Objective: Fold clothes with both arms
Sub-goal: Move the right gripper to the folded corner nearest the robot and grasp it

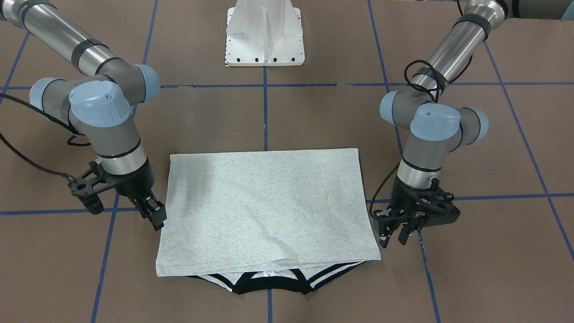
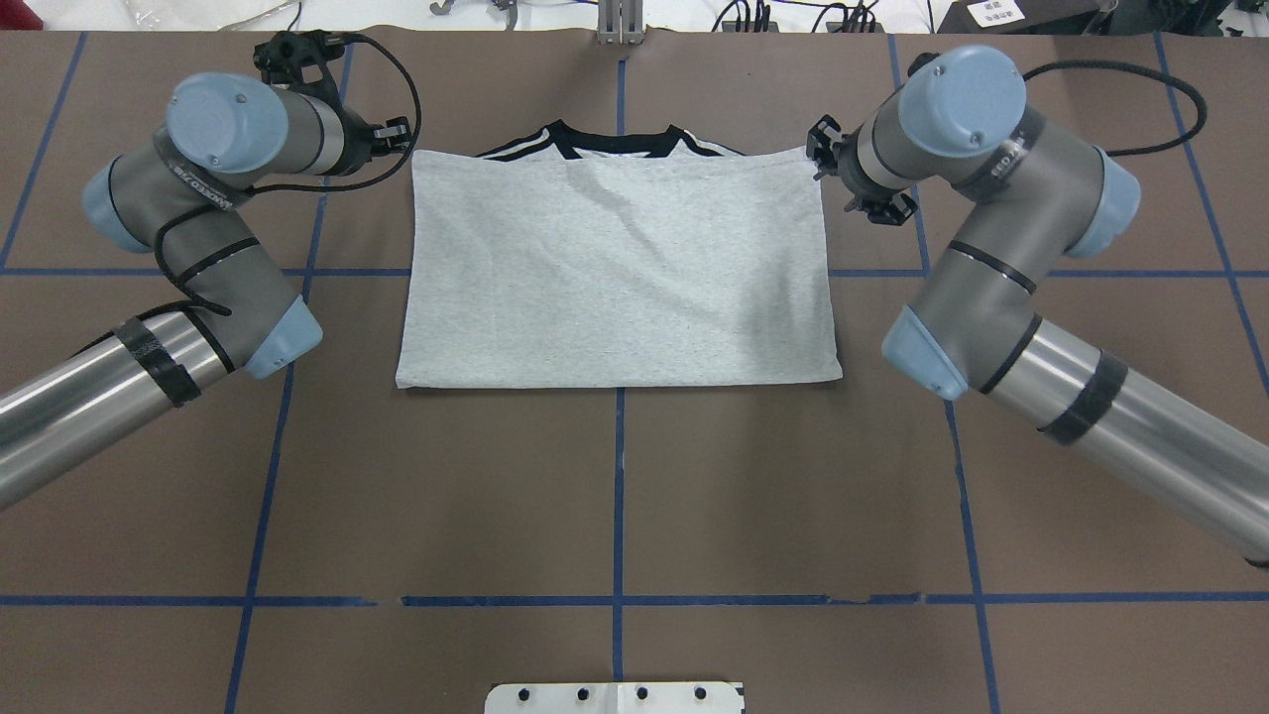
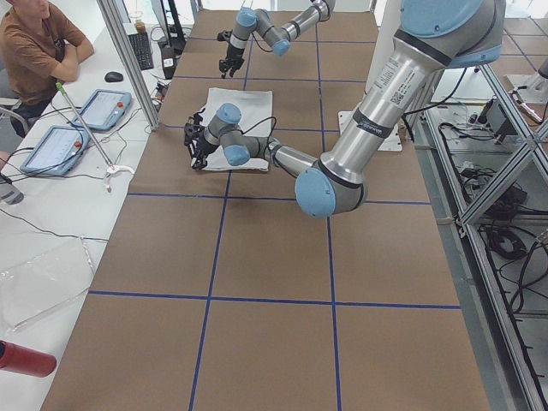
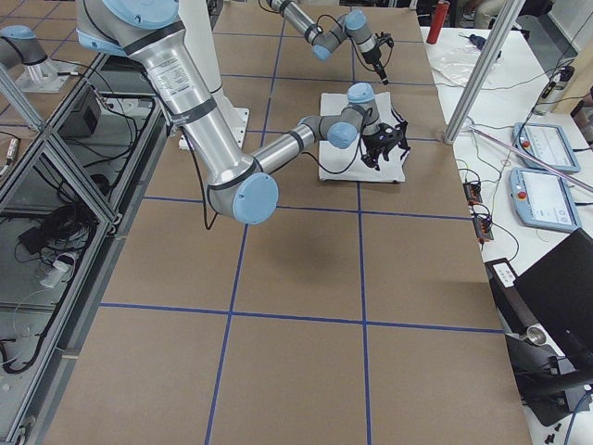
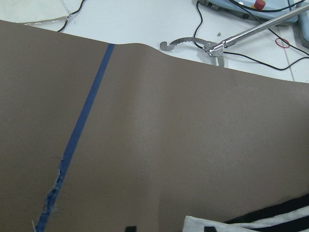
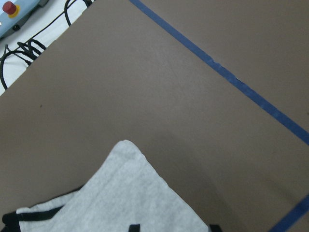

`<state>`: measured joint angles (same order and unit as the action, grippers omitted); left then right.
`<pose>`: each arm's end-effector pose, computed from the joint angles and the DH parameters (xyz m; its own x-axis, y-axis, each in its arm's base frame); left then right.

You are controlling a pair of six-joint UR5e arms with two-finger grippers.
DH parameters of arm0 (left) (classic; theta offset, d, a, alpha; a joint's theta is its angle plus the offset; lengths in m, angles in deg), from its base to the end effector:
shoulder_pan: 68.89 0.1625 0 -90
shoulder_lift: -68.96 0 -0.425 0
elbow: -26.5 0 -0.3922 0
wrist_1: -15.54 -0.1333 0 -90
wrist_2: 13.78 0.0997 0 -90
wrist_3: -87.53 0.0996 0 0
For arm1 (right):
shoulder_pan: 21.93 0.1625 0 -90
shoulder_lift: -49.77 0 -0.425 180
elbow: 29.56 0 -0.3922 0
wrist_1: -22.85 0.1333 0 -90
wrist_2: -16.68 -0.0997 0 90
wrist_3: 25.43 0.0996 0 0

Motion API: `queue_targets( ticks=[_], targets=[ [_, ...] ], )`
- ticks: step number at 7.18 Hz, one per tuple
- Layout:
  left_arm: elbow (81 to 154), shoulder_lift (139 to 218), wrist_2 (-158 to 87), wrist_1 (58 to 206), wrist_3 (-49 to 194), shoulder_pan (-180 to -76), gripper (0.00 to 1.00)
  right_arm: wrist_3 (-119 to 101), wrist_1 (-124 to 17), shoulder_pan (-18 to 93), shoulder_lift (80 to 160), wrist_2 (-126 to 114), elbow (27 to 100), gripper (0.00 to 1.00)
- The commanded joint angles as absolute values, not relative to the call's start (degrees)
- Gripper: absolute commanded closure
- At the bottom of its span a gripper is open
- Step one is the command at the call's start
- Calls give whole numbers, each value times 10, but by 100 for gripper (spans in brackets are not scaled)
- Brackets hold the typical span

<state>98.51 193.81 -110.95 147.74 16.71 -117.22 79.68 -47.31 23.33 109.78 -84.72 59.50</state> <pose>0.4111 -0.6437 0.3628 0.5430 -0.1197 -0.8312 0.5205 0.8247 0.2212 -0.4081 -0.5732 0.3292 0.2926 0.6583 0.6935 -0.6917 0.6465 -0.3219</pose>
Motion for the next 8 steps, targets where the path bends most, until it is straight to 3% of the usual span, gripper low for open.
queue_targets(
  ticks=[1, 2, 8],
  targets=[
    [1004, 1933, -1136, 1476, 168, -1178, 43, 878, -473, 168, 1185, -847, 708, 32],
    [1005, 1933, -1136, 1476, 167, -1178, 42, 897, -473, 137, 1221, -844, 739, 29],
    [1005, 1932, -1133, 1476, 167, -1178, 42, 931, -467, 102, 1232, -836, 713, 28]
  ],
)
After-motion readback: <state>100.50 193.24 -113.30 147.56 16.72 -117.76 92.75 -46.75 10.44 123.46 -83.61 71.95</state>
